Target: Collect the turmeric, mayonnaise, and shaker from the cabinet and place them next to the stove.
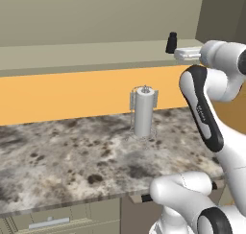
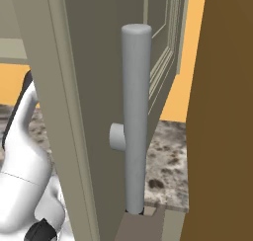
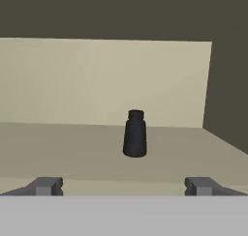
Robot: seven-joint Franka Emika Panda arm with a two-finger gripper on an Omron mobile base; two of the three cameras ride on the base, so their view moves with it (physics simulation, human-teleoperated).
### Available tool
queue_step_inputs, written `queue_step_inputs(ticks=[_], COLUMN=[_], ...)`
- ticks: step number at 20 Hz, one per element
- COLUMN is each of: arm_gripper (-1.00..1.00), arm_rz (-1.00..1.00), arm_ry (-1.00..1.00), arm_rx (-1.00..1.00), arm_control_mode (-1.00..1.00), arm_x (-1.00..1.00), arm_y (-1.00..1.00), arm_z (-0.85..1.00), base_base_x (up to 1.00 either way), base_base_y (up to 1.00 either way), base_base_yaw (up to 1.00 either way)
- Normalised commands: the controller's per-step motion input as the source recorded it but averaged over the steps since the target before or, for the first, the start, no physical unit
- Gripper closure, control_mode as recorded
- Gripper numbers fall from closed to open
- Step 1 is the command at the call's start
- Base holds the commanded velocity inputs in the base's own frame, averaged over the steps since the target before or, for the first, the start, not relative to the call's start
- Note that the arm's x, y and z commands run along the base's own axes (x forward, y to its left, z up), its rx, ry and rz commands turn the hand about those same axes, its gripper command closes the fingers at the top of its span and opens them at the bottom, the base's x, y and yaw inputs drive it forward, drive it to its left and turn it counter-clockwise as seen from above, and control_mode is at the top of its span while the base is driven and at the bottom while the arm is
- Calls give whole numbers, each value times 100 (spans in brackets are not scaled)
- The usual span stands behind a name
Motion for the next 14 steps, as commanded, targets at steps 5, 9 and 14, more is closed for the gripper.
queue_step_inputs(ticks=[5,9,14], arm_gripper=[-100,-100,-100], arm_rz=[0,0,0], arm_ry=[0,2,3], arm_rx=[0,0,0], arm_control_mode=[-100,-100,-100], arm_x=[50,47,38], arm_y=[-5,-15,-11], arm_z=[0,0,0], base_base_x=[0,0,0], base_base_y=[0,0,0], base_base_yaw=[0,0,0])
